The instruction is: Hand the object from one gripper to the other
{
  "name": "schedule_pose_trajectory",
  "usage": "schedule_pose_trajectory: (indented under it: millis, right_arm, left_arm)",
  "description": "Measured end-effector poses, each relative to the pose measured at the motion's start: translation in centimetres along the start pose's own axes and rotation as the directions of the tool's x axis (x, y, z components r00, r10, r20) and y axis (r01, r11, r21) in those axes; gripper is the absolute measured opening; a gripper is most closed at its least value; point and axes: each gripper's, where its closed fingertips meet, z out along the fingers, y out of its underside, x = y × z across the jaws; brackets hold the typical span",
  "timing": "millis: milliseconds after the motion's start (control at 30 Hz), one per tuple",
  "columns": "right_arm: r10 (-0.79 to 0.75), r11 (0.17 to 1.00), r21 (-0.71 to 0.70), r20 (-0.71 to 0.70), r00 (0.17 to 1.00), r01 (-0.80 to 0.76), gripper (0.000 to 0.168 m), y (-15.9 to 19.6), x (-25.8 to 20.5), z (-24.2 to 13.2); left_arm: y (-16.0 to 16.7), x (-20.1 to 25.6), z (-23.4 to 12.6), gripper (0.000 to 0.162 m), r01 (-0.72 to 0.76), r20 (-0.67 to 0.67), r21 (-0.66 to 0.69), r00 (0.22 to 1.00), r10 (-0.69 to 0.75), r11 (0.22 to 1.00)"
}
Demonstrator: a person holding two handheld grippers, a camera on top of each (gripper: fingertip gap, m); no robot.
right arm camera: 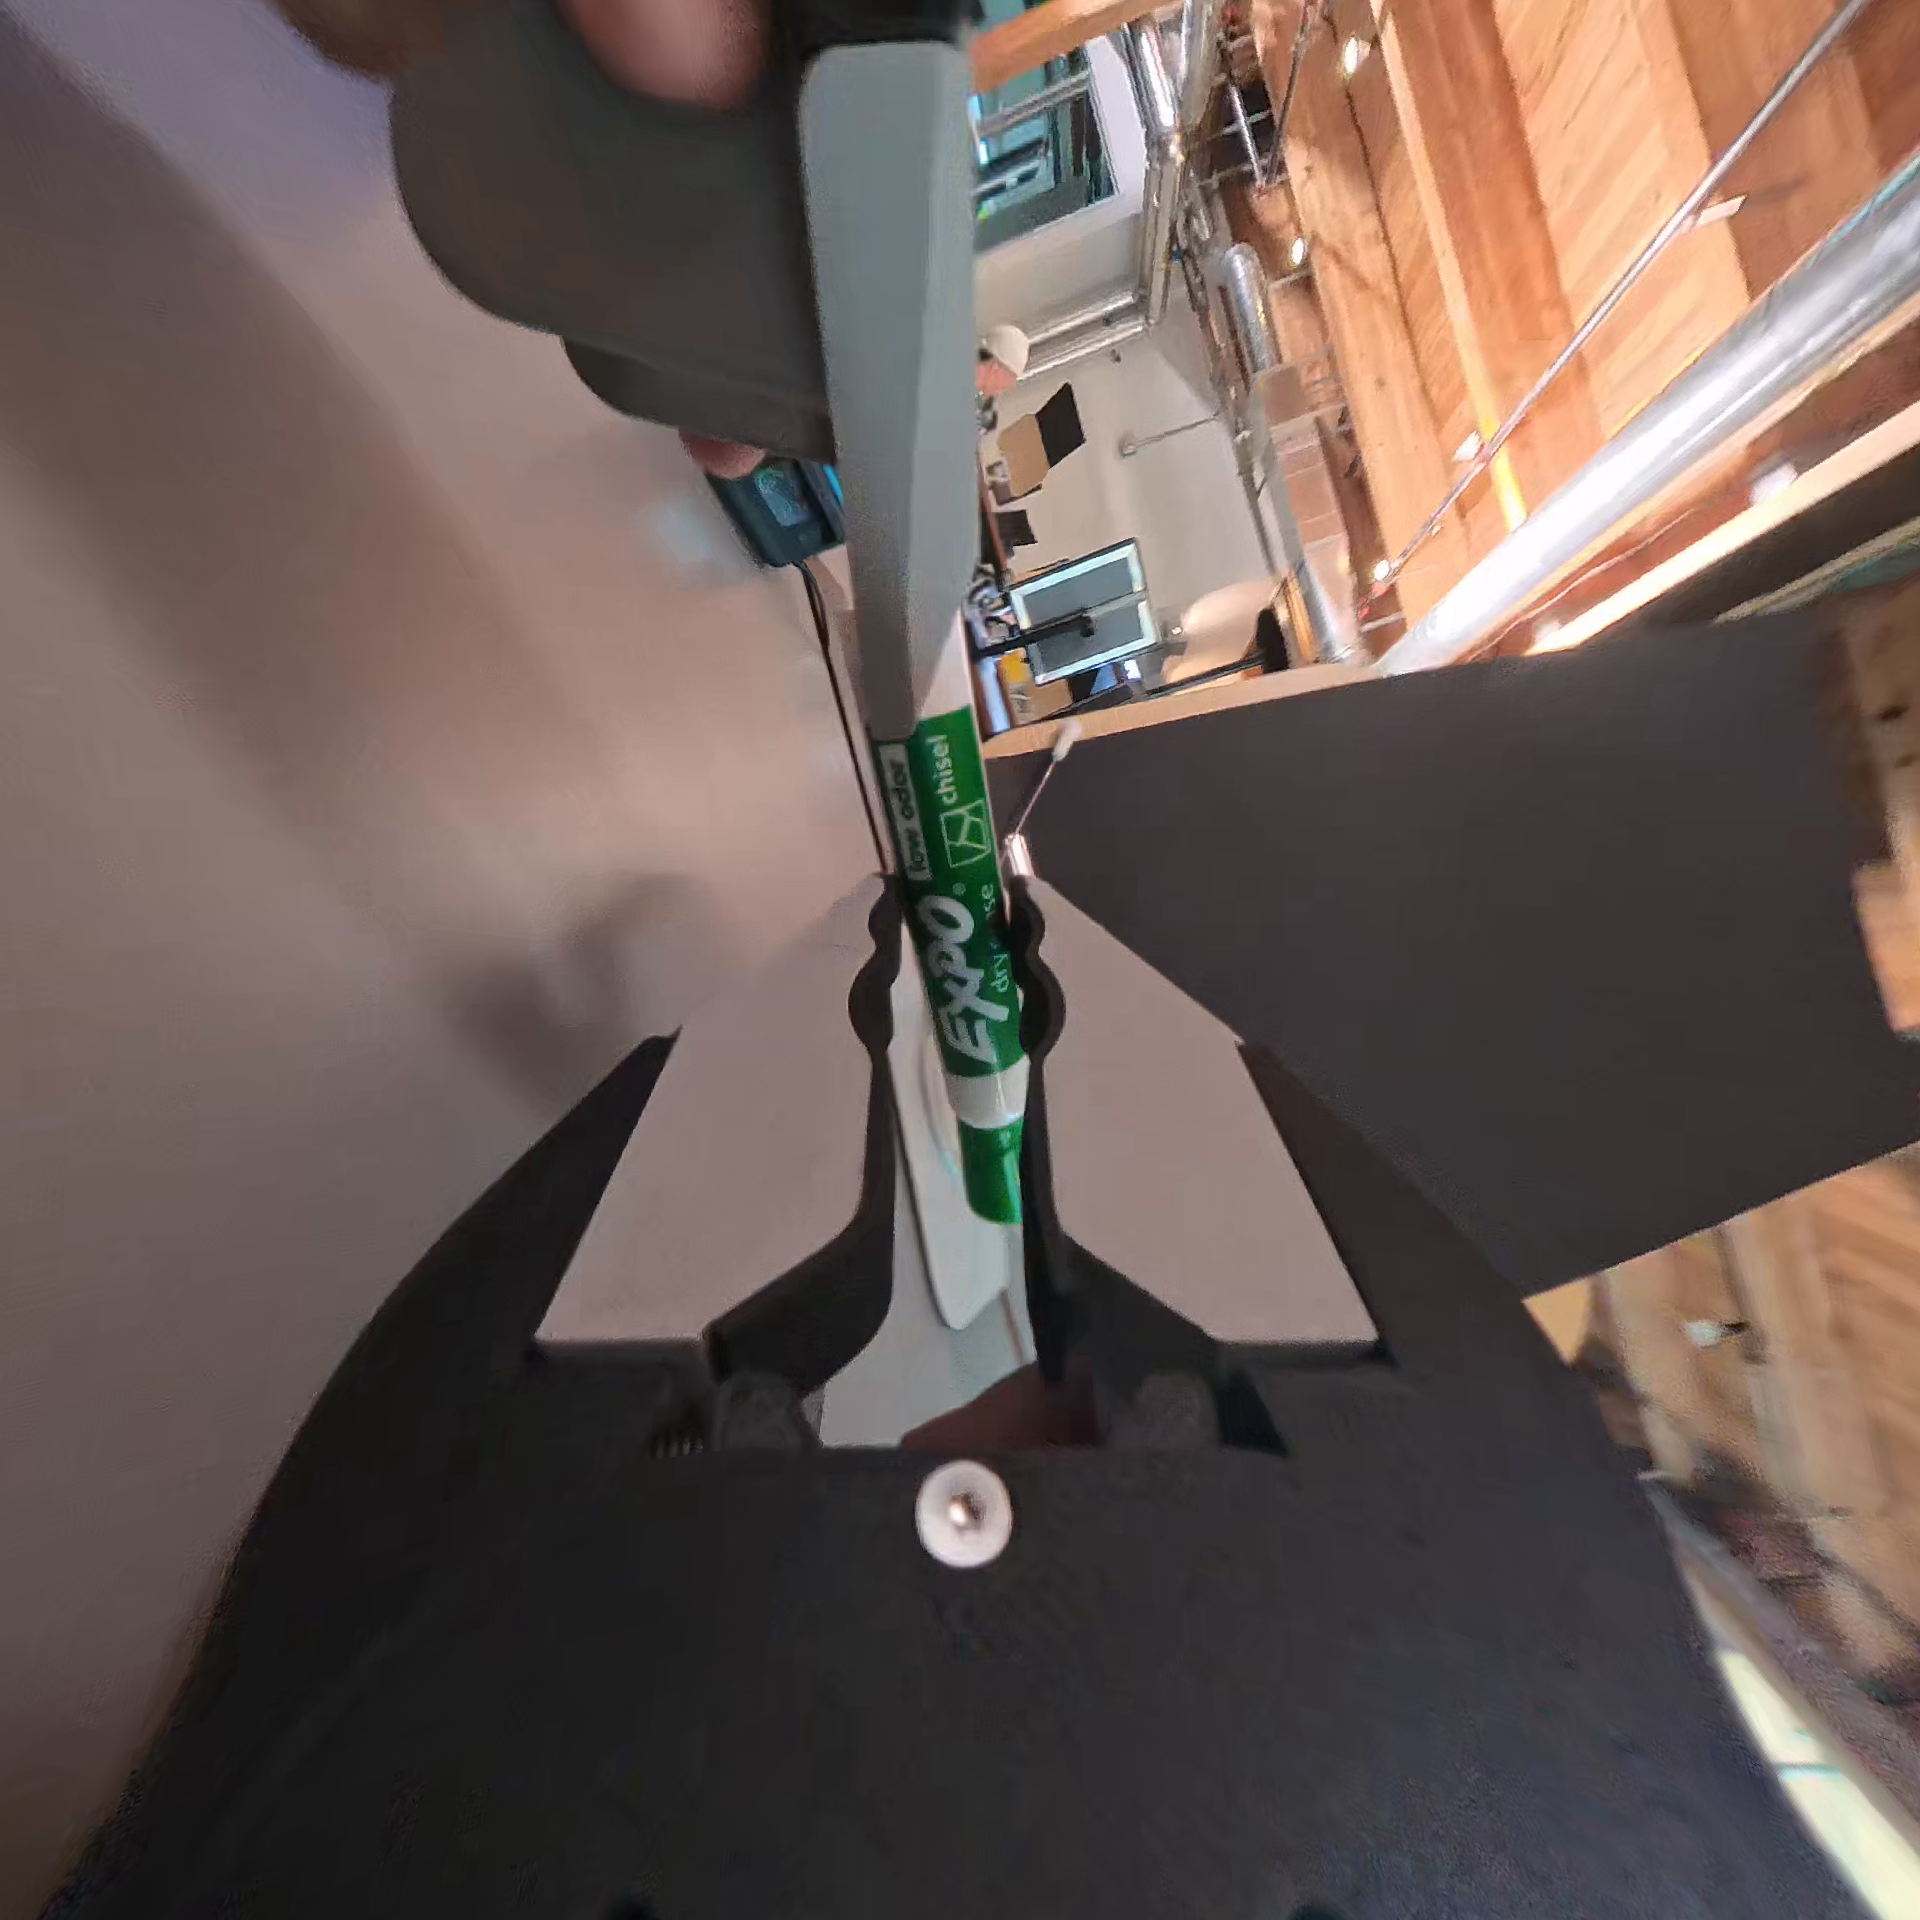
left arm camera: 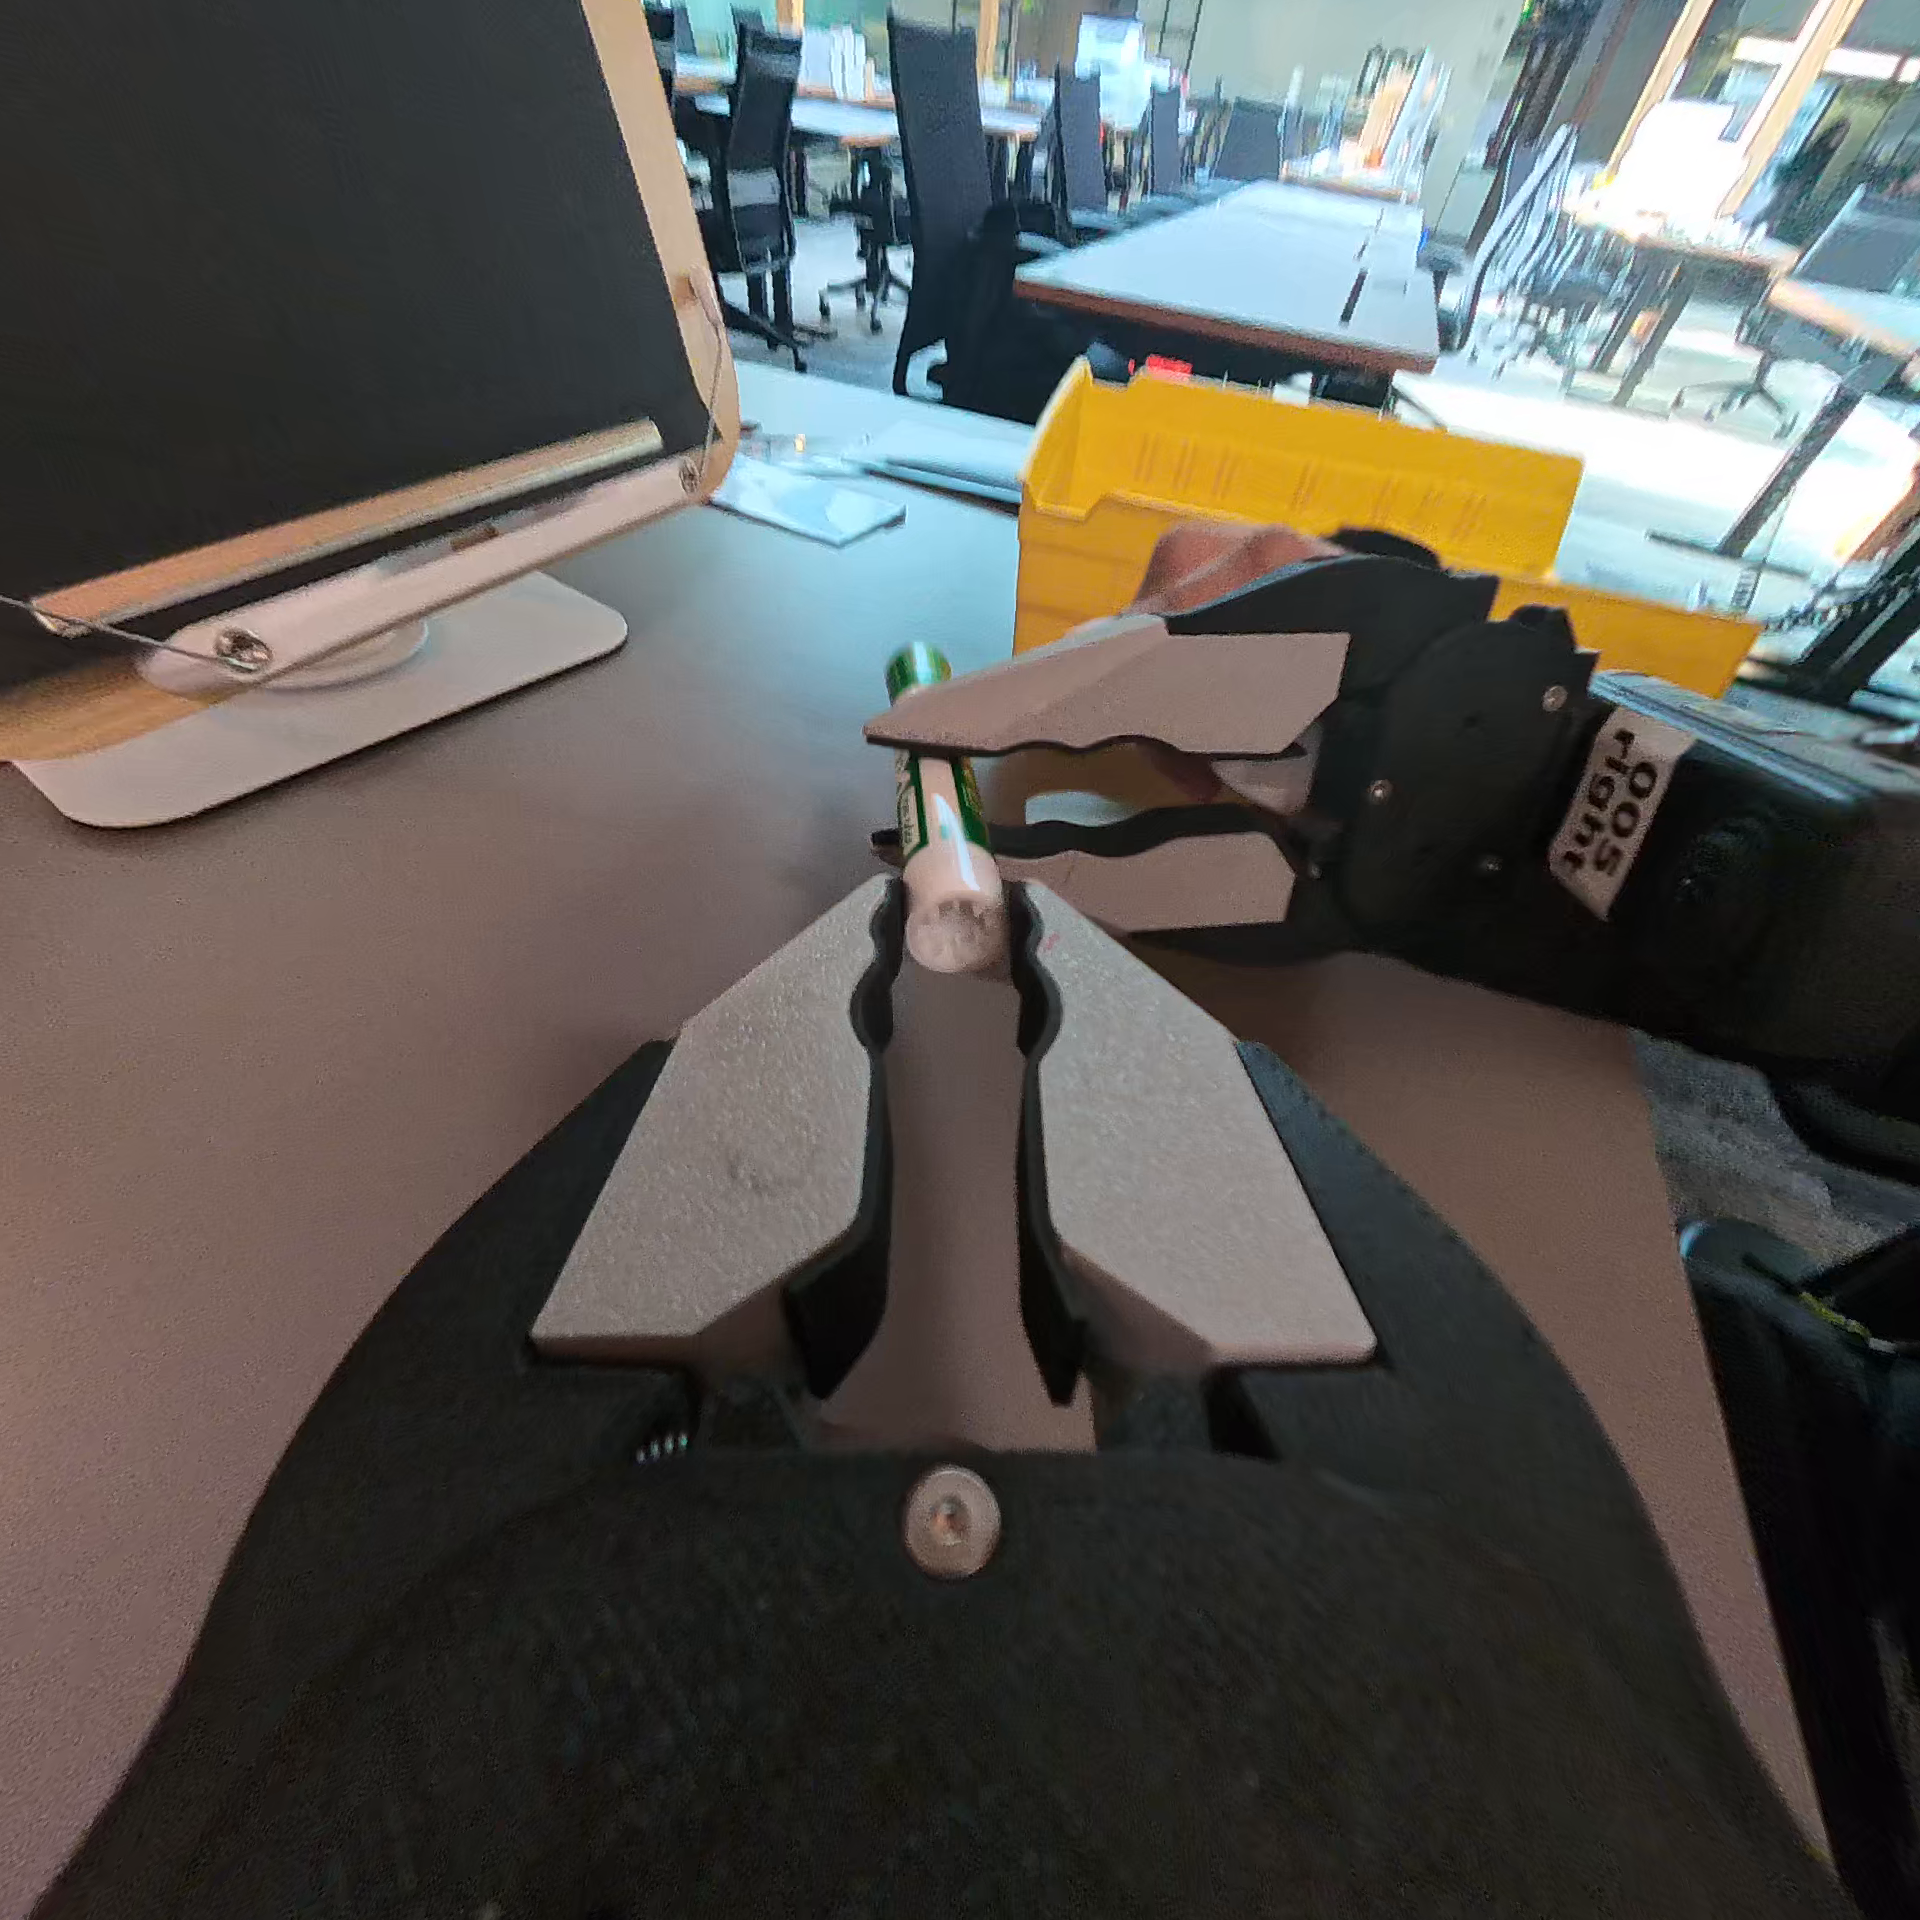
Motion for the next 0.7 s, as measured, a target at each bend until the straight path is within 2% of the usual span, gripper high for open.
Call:
schedule_pose_trajectory:
  millis: [100, 133, 233, 300, 400, 500, 600, 700]
  right_arm:
    - [0.239, 0.971, 0.017, -0.027, 0.971, -0.239, 0.016, 0.3, 2.0, -0.1]
    - [0.340, 0.940, 0.023, -0.035, 0.940, -0.339, 0.016, 0.7, 2.8, -0.1]
    - [0.605, 0.794, 0.074, -0.006, 0.796, -0.603, 0.015, 1.5, 4.9, -0.5]
    - [0.728, 0.672, 0.099, 0.092, 0.679, -0.734, 0.015, 1.1, 5.0, -0.6]
    - [0.857, 0.445, 0.098, 0.239, 0.456, -0.890, 0.015, 0.2, 5.1, -0.6]
    - [0.918, 0.164, 0.069, 0.355, 0.177, -0.984, 0.015, -0.3, 5.6, -0.6]
    - [0.880, -0.108, 0.018, 0.467, -0.087, -0.994, 0.015, -0.7, 6.3, -0.8]
    - [0.778, -0.287, -0.070, 0.564, -0.275, -0.955, 0.015, -1.3, 6.3, -1.0]
  left_arm:
    - [-1.7, -0.5, -0.9, 0.017, -0.022, 0.036, 0.096, 0.999, 0.018, 0.995]
    - [-1.8, -0.9, -1.2, 0.023, -0.051, 0.065, 0.097, 0.997, 0.044, 0.994]
    - [-1.0, -1.8, -1.0, 0.032, -0.157, 0.155, 0.032, 0.977, 0.150, 0.987]
    - [-0.4, -1.5, -0.3, 0.036, -0.229, 0.176, -0.013, 0.958, 0.228, 0.973]
    - [0.8, -1.2, 0.9, 0.041, -0.383, 0.216, -0.105, 0.892, 0.397, 0.918]
    - [1.6, -1.0, 2.0, 0.042, -0.471, 0.248, -0.166, 0.830, 0.499, 0.866]
    - [1.7, 0.2, 2.9, 0.045, -0.410, 0.200, -0.122, 0.882, 0.427, 0.904]
    - [0.7, 1.4, 3.0, 0.048, -0.254, 0.115, -0.016, 0.960, 0.255, 0.967]
